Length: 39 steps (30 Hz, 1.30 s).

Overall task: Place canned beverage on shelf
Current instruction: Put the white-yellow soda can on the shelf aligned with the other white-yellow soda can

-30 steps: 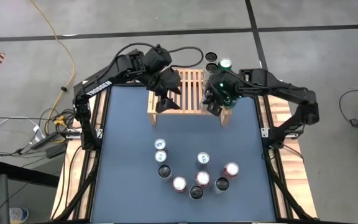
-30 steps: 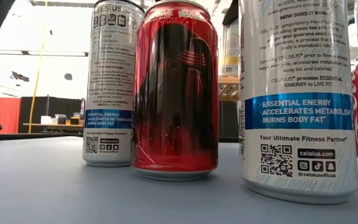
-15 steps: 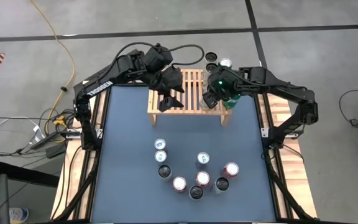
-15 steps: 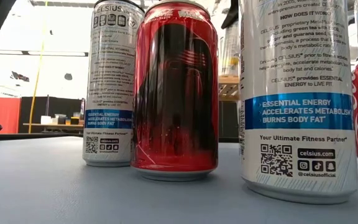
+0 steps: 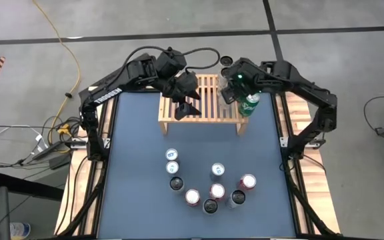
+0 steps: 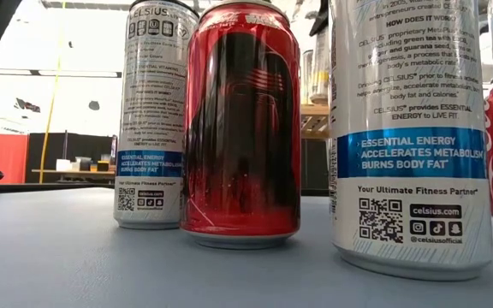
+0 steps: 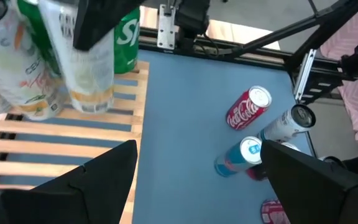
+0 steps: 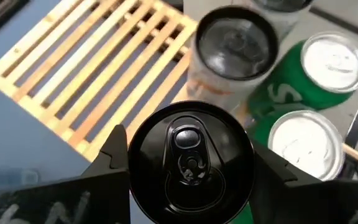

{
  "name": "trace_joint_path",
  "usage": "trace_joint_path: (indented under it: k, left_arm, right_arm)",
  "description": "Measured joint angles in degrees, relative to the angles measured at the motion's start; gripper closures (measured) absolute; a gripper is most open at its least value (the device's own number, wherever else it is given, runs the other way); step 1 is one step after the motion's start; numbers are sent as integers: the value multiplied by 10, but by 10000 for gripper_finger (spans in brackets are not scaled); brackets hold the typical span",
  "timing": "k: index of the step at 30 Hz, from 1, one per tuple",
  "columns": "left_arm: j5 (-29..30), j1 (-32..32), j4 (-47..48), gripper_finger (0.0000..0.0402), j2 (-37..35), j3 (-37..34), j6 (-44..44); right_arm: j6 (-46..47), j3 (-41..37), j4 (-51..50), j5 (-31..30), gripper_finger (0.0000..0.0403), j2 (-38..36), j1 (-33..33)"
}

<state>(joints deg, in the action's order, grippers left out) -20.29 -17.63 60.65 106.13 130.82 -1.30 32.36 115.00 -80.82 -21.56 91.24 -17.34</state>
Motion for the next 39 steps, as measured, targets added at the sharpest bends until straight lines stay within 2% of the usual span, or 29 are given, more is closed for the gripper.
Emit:
trace_joint_path:
  k: [6,11,39]
  left_arm:
    - [0,1,-2,72,0,0,-1]
    - [-1,1,-2,72,0,0,-1]
    - [-4,2,-1,72,0,0,-6]
  right_arm:
    - [6,54,-70,8,236,64,7]
    - [9,74,-69,4,236,93,14]
    - [35,73,-82,-8,236,85,3]
